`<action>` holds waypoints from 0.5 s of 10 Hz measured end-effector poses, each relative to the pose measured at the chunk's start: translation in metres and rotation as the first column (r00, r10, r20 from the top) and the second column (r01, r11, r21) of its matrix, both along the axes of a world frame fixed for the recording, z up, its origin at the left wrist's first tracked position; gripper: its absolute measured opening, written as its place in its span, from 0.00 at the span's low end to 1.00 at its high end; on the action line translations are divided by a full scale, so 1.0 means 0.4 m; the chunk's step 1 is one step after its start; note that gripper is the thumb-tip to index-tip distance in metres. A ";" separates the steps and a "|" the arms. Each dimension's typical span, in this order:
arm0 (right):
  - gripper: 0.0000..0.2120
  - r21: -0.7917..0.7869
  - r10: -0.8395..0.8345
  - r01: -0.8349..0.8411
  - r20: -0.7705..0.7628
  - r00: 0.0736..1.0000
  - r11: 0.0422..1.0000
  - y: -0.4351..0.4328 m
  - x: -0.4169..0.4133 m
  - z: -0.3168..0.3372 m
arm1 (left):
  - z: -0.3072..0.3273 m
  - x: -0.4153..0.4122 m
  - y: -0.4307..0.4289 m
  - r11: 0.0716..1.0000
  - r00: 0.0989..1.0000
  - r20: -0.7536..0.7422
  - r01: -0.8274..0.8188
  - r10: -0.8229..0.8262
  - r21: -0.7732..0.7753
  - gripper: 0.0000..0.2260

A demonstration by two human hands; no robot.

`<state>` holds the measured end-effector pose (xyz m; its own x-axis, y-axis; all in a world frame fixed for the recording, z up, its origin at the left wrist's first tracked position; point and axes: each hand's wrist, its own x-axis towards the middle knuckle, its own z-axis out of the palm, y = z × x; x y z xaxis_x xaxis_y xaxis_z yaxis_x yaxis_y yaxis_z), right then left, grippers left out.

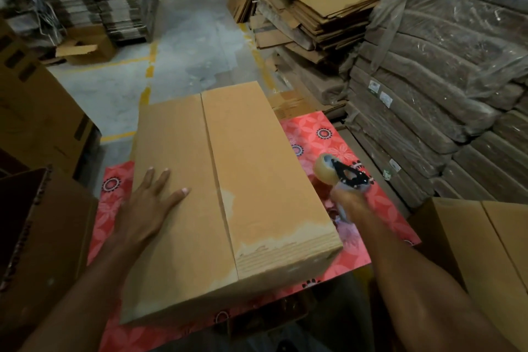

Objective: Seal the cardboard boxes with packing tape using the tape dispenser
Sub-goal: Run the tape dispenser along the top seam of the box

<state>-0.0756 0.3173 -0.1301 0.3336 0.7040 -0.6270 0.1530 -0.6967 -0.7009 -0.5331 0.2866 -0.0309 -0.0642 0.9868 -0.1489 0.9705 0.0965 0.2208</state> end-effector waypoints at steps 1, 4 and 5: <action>0.03 0.160 -0.065 0.088 -0.145 0.987 0.983 0.055 0.039 0.127 | -0.004 0.044 -0.014 0.998 0.997 0.036 -0.063 0.063 -0.003 0.44; 0.06 0.398 0.219 -0.012 -0.480 0.849 0.917 0.100 -0.032 0.540 | 0.000 0.314 -0.135 0.994 0.988 0.116 -0.103 0.099 0.026 0.35; 0.10 0.388 0.331 -0.169 -0.402 0.854 0.906 0.096 -0.109 0.593 | 0.031 0.354 -0.156 0.999 0.996 -0.084 -0.032 0.030 -0.020 0.34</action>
<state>-0.1193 0.3556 0.1071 -0.1433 0.9133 -0.3814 -0.0966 -0.3964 -0.9130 -0.3915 0.2242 -0.0187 -0.1080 0.9807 -0.1630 0.9820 0.1308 0.1366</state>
